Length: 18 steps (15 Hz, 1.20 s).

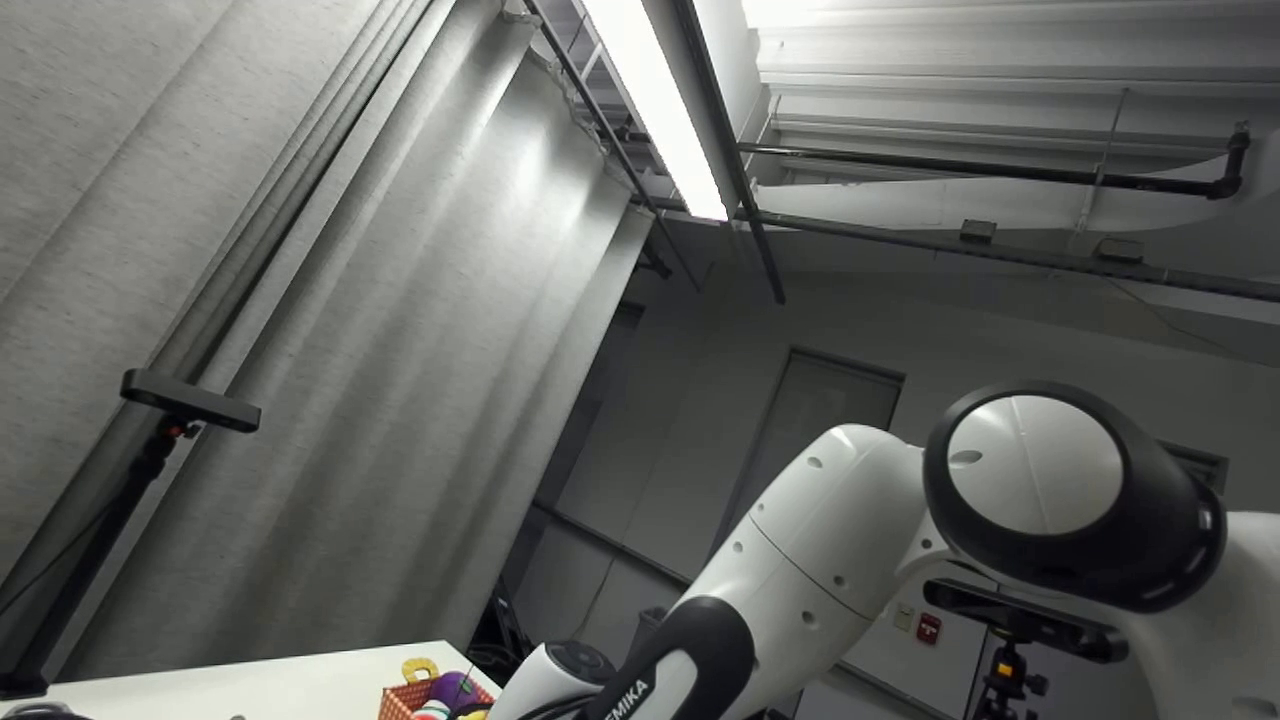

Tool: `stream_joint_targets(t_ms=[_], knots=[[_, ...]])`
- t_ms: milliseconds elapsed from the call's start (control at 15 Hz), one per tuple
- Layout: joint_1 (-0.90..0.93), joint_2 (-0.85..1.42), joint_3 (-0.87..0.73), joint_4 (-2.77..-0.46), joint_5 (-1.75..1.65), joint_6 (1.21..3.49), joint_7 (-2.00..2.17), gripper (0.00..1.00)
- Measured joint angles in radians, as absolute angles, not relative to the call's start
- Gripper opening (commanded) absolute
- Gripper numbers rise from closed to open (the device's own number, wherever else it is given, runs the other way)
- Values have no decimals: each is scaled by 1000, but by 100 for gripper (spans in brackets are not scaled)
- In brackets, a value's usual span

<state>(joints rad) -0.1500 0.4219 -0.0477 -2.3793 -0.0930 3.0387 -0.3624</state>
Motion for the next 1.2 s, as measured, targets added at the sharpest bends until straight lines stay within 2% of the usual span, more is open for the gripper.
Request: stream_joint_targets(t_ms=[67, 133, 733, 800, 1200], knots=[[-147, 426, -46, -2377, -93, 3038, -362, 3], [-144, 432, -44, -2375, -93, 3038, -362, 30], [-132, 457, -42, -2359, -93, 3035, -362, 97], [-130, 457, -42, -2358, -93, 3035, -362, 100], [-87, 450, -46, -2357, -114, 3035, -360, 100]])
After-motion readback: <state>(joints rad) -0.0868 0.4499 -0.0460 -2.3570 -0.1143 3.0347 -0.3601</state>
